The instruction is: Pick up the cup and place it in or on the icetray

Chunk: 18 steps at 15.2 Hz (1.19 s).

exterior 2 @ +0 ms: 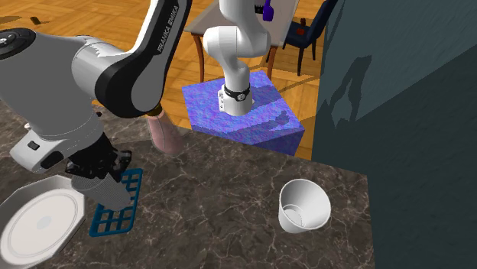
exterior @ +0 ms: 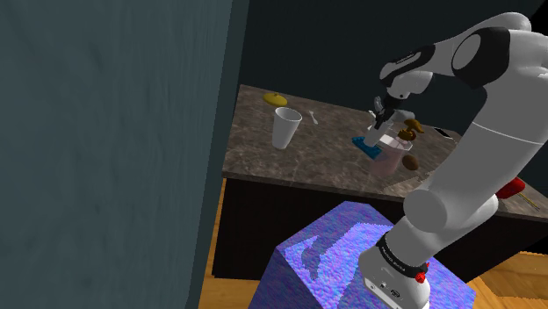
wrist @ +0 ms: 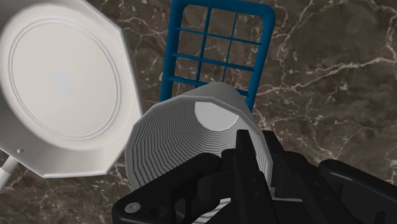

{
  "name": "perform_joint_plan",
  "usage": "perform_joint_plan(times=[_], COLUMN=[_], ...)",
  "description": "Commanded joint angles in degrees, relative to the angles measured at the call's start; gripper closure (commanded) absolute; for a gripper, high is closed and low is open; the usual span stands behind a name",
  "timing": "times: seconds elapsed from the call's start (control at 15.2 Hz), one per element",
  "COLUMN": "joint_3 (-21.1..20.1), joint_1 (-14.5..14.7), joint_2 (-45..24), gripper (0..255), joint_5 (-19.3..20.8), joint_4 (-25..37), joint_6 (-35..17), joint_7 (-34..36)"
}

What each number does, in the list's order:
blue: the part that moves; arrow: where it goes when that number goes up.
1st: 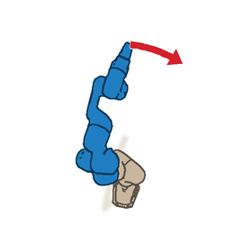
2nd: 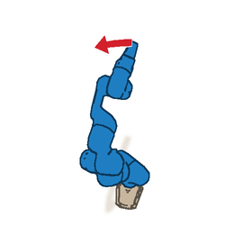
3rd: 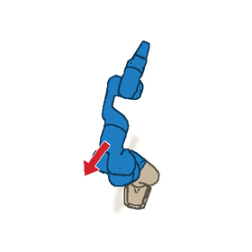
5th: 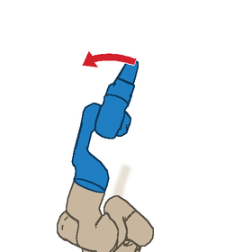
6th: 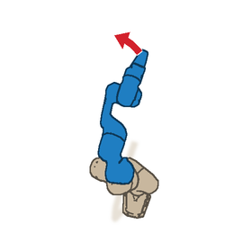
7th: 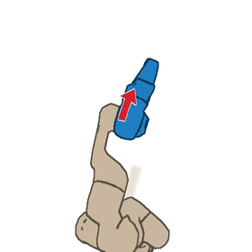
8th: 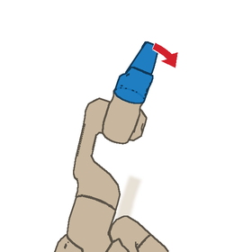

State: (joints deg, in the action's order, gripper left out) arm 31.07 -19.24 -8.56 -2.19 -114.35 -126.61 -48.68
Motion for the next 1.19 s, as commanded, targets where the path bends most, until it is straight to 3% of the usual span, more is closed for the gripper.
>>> perform_joint_plan(times=[0.0,0.07,0.4,0.66,1.12], joint_3=[0.0,0.0,0.0,0.2,0.2], joint_1=[0.0,0.0,0.0,0.7,0.7], joint_2=[0.0,0.0,0.0,3.7,3.7], gripper=[255,0,0,0,0], joint_5=[0.0,0.0,0.0,2.4,2.4], joint_4=[0.0,0.0,0.0,3.4,3.4], joint_6=[0.0,0.0,0.0,6.6,6.6], joint_7=[0.0,0.0,0.0,1.6,1.6])
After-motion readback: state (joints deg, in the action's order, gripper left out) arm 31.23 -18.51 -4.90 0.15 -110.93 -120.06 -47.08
